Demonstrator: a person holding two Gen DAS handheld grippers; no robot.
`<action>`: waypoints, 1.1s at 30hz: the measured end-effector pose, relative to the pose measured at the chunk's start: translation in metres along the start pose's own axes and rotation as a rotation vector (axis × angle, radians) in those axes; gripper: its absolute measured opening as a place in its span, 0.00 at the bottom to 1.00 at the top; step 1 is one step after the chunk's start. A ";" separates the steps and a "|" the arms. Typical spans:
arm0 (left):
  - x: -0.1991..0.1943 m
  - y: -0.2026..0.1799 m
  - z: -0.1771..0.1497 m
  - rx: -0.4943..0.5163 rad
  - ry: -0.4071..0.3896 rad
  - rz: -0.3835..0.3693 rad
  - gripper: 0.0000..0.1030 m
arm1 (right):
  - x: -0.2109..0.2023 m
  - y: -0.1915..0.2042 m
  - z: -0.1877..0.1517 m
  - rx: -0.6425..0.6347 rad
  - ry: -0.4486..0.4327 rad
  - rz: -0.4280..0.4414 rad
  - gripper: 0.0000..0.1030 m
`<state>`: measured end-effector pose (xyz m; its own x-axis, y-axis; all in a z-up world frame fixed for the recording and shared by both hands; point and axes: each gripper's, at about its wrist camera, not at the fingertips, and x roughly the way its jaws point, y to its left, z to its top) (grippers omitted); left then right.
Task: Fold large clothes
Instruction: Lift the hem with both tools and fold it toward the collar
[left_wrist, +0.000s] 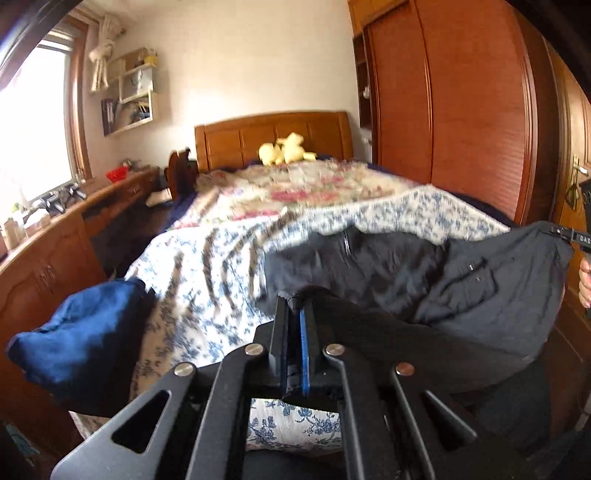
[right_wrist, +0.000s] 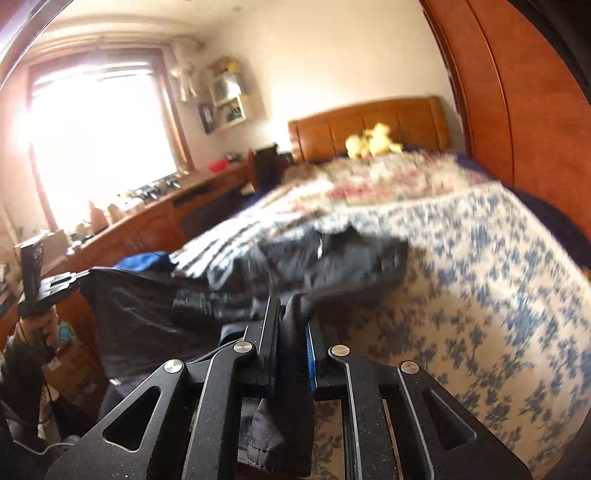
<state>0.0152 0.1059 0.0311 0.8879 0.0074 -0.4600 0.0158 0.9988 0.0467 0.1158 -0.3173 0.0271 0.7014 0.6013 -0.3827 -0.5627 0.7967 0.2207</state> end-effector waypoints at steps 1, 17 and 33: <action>-0.011 0.001 0.003 -0.005 -0.022 -0.001 0.03 | -0.013 0.004 0.006 -0.013 -0.019 0.005 0.09; 0.037 0.011 0.003 -0.113 -0.040 -0.040 0.03 | -0.010 -0.031 -0.014 0.027 0.039 -0.040 0.09; 0.170 0.018 0.022 -0.072 0.002 0.003 0.04 | 0.151 -0.104 0.002 0.000 0.097 -0.225 0.09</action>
<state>0.1770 0.1241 -0.0265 0.8868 0.0106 -0.4621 -0.0201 0.9997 -0.0157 0.2809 -0.3092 -0.0512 0.7636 0.4002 -0.5067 -0.3972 0.9098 0.1200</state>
